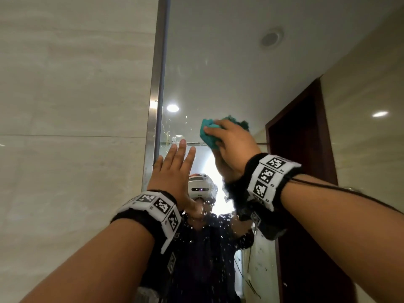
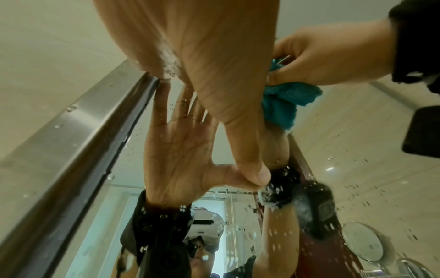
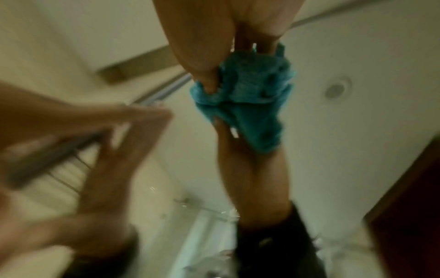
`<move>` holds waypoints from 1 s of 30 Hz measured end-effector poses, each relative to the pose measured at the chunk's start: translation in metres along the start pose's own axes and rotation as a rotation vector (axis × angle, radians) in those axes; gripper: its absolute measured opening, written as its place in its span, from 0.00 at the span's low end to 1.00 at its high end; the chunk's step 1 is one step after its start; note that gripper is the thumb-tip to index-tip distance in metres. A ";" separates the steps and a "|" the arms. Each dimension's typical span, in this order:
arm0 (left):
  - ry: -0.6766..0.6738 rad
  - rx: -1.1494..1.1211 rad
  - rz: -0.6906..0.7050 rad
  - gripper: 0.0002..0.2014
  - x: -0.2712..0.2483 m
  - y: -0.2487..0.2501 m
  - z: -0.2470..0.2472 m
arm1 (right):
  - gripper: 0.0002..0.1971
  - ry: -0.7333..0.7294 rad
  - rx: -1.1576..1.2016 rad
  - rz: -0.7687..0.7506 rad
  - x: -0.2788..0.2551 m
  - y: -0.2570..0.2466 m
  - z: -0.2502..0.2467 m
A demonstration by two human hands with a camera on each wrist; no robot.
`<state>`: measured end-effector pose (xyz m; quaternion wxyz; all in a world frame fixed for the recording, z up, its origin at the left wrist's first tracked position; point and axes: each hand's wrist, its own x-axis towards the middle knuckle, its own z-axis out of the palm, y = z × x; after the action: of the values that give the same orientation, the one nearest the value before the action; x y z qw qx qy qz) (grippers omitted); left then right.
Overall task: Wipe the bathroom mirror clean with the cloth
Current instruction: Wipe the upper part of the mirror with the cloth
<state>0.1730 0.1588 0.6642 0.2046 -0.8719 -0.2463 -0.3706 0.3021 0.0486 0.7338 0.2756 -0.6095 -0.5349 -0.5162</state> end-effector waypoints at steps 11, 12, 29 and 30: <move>-0.014 -0.003 -0.008 0.71 0.001 0.000 -0.004 | 0.24 -0.050 -0.088 -0.017 0.029 -0.008 -0.022; -0.014 -0.004 -0.008 0.71 0.001 0.000 -0.004 | 0.24 -0.017 -0.076 0.003 0.035 -0.002 -0.027; 0.011 -0.020 -0.007 0.70 0.005 -0.001 0.002 | 0.26 0.077 -0.108 0.139 0.041 0.000 -0.017; 0.010 -0.015 -0.009 0.70 0.005 -0.001 0.003 | 0.26 0.059 -0.112 0.075 0.029 -0.004 -0.009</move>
<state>0.1768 0.1623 0.6663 0.1973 -0.8705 -0.2466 -0.3776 0.2926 0.0527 0.7628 0.2762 -0.6280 -0.4736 -0.5523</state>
